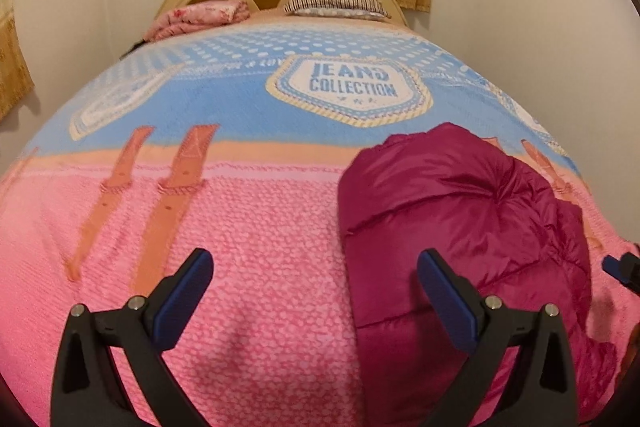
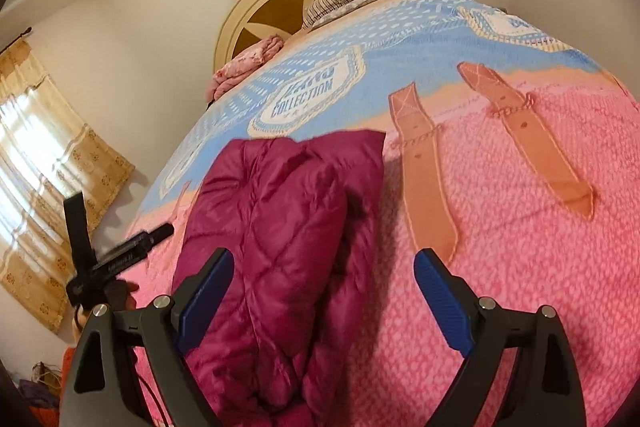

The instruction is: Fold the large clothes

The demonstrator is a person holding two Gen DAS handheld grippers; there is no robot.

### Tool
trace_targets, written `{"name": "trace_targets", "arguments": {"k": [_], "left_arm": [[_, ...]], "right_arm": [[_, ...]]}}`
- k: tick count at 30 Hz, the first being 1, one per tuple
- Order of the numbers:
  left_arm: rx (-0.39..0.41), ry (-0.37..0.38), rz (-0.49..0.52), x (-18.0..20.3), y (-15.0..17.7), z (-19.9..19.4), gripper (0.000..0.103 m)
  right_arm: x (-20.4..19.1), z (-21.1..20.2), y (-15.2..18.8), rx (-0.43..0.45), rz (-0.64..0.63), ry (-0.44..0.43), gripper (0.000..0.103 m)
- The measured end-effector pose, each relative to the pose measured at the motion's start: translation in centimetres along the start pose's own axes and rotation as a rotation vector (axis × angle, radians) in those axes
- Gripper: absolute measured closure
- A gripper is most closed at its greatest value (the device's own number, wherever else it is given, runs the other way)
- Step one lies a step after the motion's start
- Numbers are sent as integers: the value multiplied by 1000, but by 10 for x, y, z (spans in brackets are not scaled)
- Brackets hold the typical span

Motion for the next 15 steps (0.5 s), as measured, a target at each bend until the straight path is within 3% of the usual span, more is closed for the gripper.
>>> {"name": "trace_targets", "arguments": {"k": [6,9,13,15], "left_arm": [[-39,93,-49,1,9,7,0],[-74,205,-159,-7,22,11,0],[-128,419,-418,-21,40,20,0],[-133,474,-488,-19,40,23,0]], "right_arm": [[-5,6,6,-1,-14,5,11],[-1,8,14,-17,-17,14,11],[4,9,16,-23,-19,21,11],[5,12,13,-23,-16,23,11]]}}
Point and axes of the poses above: each gripper's, at about its wrist camera, not at the fingertips, and z roughly the way its jaws point, x to its right, y to its underside, the point moved 8 cm from there along z, roughly the way its jaws point, and after that the axes turned 10 degrees about y, right-handed, at the moved point
